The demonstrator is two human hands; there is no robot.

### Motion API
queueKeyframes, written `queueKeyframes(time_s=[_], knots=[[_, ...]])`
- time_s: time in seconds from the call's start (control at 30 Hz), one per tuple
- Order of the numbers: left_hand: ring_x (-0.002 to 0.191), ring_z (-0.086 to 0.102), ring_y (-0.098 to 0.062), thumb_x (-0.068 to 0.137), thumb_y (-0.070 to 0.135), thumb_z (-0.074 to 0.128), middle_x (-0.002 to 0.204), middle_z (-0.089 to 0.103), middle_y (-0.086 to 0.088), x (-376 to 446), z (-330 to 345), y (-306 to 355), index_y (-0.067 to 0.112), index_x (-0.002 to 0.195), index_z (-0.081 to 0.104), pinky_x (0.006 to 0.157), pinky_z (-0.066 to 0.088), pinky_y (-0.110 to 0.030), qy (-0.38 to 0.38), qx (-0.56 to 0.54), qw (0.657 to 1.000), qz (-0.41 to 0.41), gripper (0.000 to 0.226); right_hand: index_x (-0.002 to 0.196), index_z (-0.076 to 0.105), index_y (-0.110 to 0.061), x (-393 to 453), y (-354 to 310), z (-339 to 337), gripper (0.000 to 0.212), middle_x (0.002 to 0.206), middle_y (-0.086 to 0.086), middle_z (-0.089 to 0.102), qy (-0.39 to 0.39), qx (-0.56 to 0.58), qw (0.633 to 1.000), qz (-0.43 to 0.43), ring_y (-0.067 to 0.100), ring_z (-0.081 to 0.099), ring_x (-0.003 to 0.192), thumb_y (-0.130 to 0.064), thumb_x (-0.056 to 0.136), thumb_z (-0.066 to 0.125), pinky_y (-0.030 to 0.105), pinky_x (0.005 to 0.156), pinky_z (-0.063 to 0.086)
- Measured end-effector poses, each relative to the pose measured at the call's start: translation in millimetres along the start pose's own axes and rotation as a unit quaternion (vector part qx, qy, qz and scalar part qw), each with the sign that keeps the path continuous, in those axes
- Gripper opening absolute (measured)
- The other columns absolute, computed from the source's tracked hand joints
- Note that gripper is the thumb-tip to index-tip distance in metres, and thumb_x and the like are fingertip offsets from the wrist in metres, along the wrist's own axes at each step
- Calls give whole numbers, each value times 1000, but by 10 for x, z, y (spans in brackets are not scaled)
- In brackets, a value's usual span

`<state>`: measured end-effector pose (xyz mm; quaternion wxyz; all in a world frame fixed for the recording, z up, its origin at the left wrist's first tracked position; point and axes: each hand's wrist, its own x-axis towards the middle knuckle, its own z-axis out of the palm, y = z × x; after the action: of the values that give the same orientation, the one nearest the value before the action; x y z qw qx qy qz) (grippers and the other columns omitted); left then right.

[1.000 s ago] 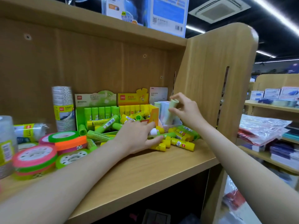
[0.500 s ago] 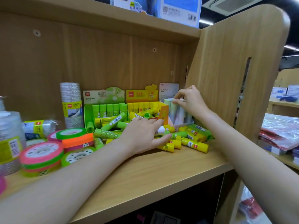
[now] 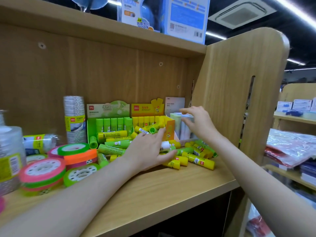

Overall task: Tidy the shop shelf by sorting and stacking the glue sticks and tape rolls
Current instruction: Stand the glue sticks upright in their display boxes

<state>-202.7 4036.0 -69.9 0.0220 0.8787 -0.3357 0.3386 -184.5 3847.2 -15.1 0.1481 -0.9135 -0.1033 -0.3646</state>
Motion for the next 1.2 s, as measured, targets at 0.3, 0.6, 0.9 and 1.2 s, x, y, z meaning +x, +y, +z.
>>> queueKeyframes(time_s=[0.3, 0.6, 0.9, 1.2], knots=[[105, 56, -28, 89, 62, 36, 110, 63, -8, -36, -60, 30, 15, 141, 23, 86, 36, -34, -13, -41, 999, -32, 71, 97, 69, -21, -498, -241, -123, 14, 97, -8, 69, -238, 331, 910, 75, -2, 63, 90, -21, 83, 67, 14, 83, 49], [109, 51, -19, 66, 83, -10, 115, 58, 3, -145, -95, -148, 22, 127, 42, 94, 31, -32, -43, 4, 998, 43, 101, 84, 58, -13, -491, -264, -189, 10, 76, 2, 55, -75, 398, 887, 221, 12, 54, 64, -11, 90, 50, 16, 53, 41], [122, 44, -14, 65, 79, -15, 135, 46, 8, -148, -94, -138, 31, 131, 46, 99, 31, -32, -81, -26, 996, 20, 102, 80, 55, -6, -585, -49, -208, 13, 77, 12, 59, 6, 542, 790, 287, 17, 60, 56, -7, 93, 51, 16, 51, 51], [129, 39, -10, 67, 77, 0, 142, 42, 13, -132, -159, -113, 36, 137, 42, 104, 27, -30, -133, -59, 988, 60, 92, 86, 53, -9, -503, 72, -148, 15, 87, 11, 65, -20, 694, 669, 266, 16, 64, 78, 5, 88, 49, 21, 62, 54]])
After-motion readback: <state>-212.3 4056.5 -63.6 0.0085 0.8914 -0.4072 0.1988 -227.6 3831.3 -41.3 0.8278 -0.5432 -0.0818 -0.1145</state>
